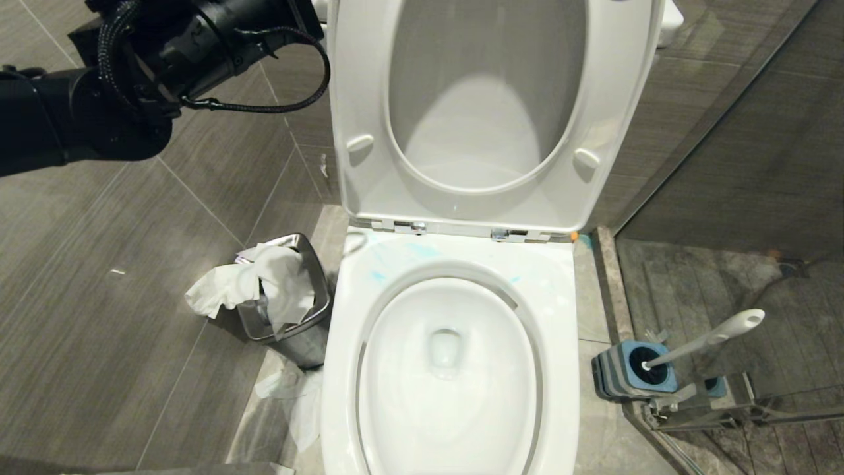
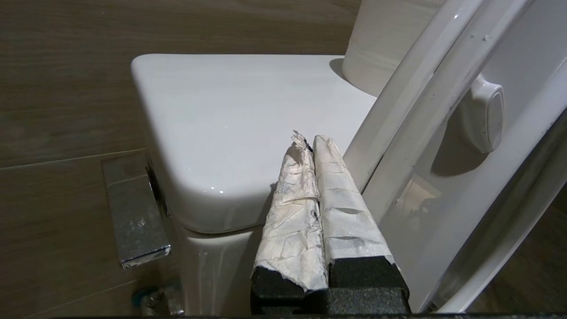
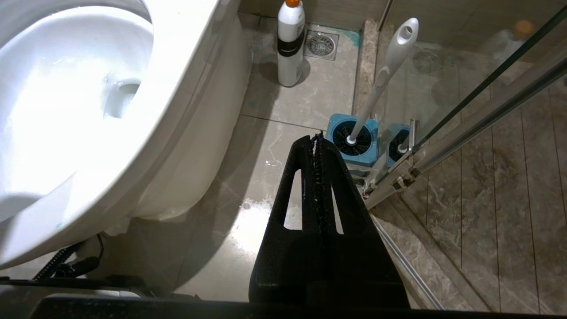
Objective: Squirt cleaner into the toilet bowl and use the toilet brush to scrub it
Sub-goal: Close the toilet lid
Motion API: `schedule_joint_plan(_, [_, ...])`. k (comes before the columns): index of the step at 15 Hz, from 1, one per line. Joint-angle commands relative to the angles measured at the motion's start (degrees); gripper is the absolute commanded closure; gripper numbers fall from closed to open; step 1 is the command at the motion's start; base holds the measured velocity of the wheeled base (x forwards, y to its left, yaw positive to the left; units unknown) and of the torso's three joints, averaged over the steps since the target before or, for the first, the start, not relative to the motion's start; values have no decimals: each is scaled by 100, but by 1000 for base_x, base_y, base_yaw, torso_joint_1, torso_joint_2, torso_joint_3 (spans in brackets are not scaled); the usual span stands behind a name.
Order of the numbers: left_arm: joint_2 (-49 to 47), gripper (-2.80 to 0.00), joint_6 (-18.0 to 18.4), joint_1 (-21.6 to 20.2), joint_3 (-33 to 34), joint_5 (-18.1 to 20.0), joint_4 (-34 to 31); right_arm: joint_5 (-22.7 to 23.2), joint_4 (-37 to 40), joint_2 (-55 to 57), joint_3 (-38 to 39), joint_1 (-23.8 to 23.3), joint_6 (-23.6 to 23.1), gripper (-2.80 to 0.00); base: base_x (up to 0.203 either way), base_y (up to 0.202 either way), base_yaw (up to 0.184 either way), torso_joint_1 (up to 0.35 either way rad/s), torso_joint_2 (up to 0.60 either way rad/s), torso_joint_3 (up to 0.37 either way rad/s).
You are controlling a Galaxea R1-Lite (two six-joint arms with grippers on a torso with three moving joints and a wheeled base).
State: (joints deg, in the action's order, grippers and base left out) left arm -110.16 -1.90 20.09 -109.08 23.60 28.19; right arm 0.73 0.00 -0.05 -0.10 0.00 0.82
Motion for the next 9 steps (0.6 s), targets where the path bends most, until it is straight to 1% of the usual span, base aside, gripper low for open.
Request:
schedule_joint_plan(1, [270,0,-104,8,271,115,3,6,0,5,1,0,-3,0,0,0,0,0,0,0])
schedule_joint_plan(3, [455,0,-409,12,543,198,2,6,0,5,1,0,-1,0,0,0,0,0,0,0])
schedule_joint_plan(5, [662,0,-602,12,841,275,1,6,0,5,1,0,-3,0,0,0,0,0,0,0])
schedule_joint_plan(7, [957,0,-691,6,1261,286,-62,6,0,5,1,0,-2,0,0,0,0,0,0,0])
schedule_joint_plan(8, [1158,0,-700,0,1456,281,-200,6,0,5,1,0,-3,0,0,0,0,0,0,0])
schedule_joint_plan(9, [1425,0,-702,-2,1681,283,-471,6,0,5,1,0,-3,0,0,0,0,0,0,0])
